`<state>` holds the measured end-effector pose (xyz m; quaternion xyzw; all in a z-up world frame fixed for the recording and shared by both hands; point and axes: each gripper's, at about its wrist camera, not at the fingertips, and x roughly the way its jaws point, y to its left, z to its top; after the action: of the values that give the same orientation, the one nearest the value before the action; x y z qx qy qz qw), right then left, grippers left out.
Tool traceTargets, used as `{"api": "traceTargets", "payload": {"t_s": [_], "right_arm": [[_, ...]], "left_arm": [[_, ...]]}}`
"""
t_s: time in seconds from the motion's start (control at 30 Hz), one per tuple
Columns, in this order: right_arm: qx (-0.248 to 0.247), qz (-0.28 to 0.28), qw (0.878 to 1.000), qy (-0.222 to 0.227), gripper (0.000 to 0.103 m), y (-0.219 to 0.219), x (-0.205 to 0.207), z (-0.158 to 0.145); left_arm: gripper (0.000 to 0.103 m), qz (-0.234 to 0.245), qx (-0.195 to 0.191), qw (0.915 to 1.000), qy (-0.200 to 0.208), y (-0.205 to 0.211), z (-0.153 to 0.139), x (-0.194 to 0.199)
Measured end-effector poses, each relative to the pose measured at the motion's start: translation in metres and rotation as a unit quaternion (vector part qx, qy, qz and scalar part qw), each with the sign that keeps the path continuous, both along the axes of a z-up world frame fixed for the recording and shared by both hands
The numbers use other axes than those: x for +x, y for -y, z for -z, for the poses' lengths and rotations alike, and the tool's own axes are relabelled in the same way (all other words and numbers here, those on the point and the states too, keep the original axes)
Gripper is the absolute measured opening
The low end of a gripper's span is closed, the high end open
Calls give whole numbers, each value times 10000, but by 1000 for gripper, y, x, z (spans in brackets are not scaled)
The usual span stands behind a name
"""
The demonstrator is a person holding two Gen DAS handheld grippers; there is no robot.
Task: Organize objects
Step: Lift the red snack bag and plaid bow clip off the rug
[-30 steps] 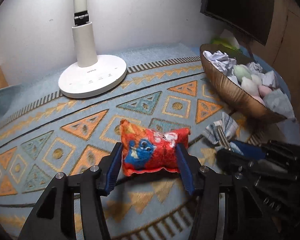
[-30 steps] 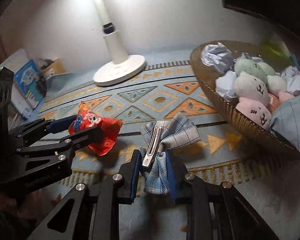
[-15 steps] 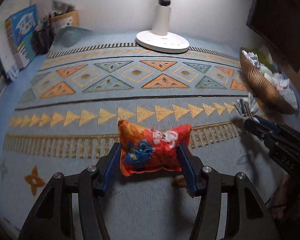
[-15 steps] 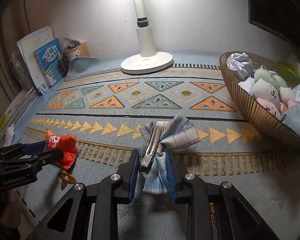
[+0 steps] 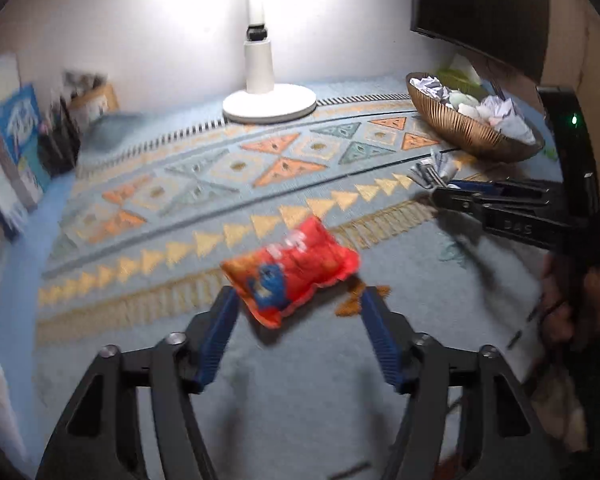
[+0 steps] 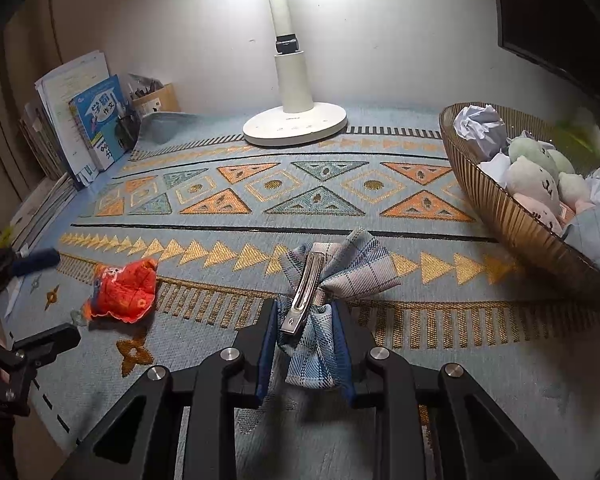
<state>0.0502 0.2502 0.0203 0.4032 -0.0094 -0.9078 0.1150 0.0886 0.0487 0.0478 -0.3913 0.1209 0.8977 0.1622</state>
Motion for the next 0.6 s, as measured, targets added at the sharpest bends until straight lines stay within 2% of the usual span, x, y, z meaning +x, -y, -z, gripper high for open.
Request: {"api": "traceTargets", "payload": {"t_s": [0.03, 0.1, 0.17, 0.27, 0.3, 0.37, 0.4, 0.47, 0.53, 0.6], "right_arm": [[26, -12, 10000, 1, 25, 1, 0, 0], [70, -14, 10000, 2, 25, 2, 0, 0], [77, 16, 10000, 24, 25, 2, 0, 1], [50, 114, 9999, 8, 25, -1, 0, 0], [37, 120, 9999, -7, 25, -2, 0, 0], [45, 115, 9999, -21, 25, -2, 0, 0], [56, 109, 9999, -28, 25, -1, 0, 0], [68, 121, 9999, -24, 25, -1, 0, 0], [65, 166, 9998, -22, 25, -2, 0, 0], [94, 209, 9997, -43, 25, -3, 0, -1]], "left_arm": [[103, 294, -219, 9991, -206, -1, -1, -5], [102, 718, -418, 9955, -446, 1, -5, -17], [102, 1149, -577, 9915, -202, 0, -1, -35], [102, 1518, -861, 9847, -17, -6, 9, -52], [99, 1659, -856, 9823, 135, -6, 13, -57], [87, 1904, -822, 9770, 493, -6, 24, -61], [77, 1967, -793, 9753, 619, -6, 28, -61], [52, 2001, -371, 9764, 724, 0, 25, -60], [46, 1819, -174, 9809, 662, 2, 23, -56], [43, 1390, -157, 9884, 585, 2, 24, -53]]}}
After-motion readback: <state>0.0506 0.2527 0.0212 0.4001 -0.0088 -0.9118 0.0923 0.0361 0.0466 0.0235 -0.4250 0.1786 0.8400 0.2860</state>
